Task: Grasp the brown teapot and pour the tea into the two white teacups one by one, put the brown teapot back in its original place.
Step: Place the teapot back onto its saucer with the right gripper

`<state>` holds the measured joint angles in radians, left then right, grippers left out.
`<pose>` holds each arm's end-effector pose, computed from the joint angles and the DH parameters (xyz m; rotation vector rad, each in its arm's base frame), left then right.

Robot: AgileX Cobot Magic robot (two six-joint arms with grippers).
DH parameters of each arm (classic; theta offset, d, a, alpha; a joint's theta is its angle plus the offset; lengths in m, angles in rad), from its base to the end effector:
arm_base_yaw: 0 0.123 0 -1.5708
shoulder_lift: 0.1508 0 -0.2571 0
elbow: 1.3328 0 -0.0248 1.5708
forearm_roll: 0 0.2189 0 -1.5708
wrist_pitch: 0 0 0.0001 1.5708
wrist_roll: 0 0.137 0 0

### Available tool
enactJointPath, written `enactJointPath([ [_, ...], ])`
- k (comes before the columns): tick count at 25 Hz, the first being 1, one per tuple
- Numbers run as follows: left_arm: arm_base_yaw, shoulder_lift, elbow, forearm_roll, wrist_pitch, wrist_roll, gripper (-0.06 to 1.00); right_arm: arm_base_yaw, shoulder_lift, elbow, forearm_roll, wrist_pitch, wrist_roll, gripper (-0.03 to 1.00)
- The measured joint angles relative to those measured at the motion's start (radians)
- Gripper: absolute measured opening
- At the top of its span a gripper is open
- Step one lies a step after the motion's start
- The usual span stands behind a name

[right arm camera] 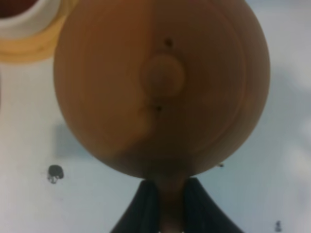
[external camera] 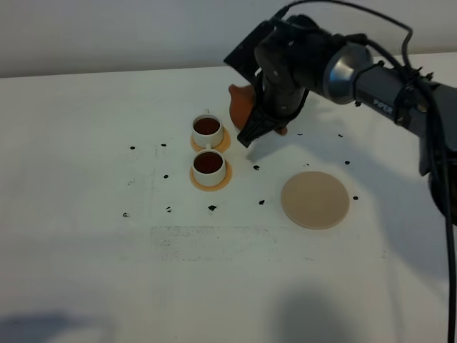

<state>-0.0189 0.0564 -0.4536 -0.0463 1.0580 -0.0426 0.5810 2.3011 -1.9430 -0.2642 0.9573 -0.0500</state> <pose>0.0454 -0.0064 0.2255 -0.0262 2.1447 -0.0924 0.4030 0.2296 0.1266 -1.0001 2.5546 -0.1978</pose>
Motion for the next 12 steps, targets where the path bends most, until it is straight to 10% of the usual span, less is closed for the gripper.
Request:
enactJointPath([
  [12, 0.000, 0.000, 0.000, 0.000, 0.000, 0.000, 0.21, 0.000, 0.041, 0.000, 0.032, -0.007, 0.002, 0.09],
])
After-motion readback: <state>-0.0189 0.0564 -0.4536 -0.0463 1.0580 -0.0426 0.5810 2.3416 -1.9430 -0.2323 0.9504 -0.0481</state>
